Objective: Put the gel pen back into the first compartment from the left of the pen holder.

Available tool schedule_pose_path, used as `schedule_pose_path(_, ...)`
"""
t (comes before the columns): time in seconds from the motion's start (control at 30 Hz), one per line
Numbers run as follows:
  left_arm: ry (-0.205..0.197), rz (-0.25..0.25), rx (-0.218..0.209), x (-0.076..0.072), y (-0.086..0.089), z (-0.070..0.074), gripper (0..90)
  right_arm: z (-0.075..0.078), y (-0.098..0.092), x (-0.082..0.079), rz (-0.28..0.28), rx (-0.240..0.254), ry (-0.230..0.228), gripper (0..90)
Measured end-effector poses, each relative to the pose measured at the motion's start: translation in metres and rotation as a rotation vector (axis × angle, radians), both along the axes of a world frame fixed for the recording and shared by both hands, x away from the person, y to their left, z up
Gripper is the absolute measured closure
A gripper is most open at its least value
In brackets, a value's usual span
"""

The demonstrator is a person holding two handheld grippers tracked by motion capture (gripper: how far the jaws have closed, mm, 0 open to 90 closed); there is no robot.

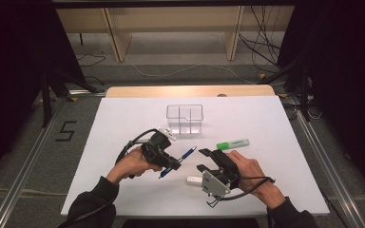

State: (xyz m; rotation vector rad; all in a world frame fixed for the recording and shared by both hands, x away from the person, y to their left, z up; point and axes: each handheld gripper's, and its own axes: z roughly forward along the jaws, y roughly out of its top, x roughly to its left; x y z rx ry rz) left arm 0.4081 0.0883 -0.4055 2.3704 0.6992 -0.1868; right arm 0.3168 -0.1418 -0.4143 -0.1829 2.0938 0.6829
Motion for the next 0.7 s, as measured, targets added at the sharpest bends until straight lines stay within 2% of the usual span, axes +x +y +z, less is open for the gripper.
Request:
schedule_pose_path(0.13,-0.031,0.035,-0.020,0.001,0.003,0.004,78.8,0.003,-0.006,0.005,-0.046,0.093,0.077,41.1)
schedule_pose_path(0.27,-0.076,0.086,-0.053,0.002,0.006,0.008,78.8,0.007,-0.014,0.011,-0.106,0.247,0.203,34.8)
schedule_pose_path(0.37,-0.101,0.123,-0.078,0.003,0.009,0.010,78.8,0.011,-0.021,0.018,-0.144,0.376,0.322,33.6)
schedule_pose_path(0.47,-0.127,0.166,-0.106,0.004,0.013,0.012,78.7,0.013,-0.028,0.024,-0.161,0.473,0.428,32.1)
schedule_pose_path(0.57,-0.154,0.189,-0.119,0.005,0.017,0.015,78.7,0.013,-0.033,0.029,-0.170,0.537,0.519,31.1)
schedule_pose_path(0.7,-0.190,0.239,-0.154,0.005,0.019,0.017,78.7,0.011,-0.037,0.033,-0.184,0.583,0.599,29.8)
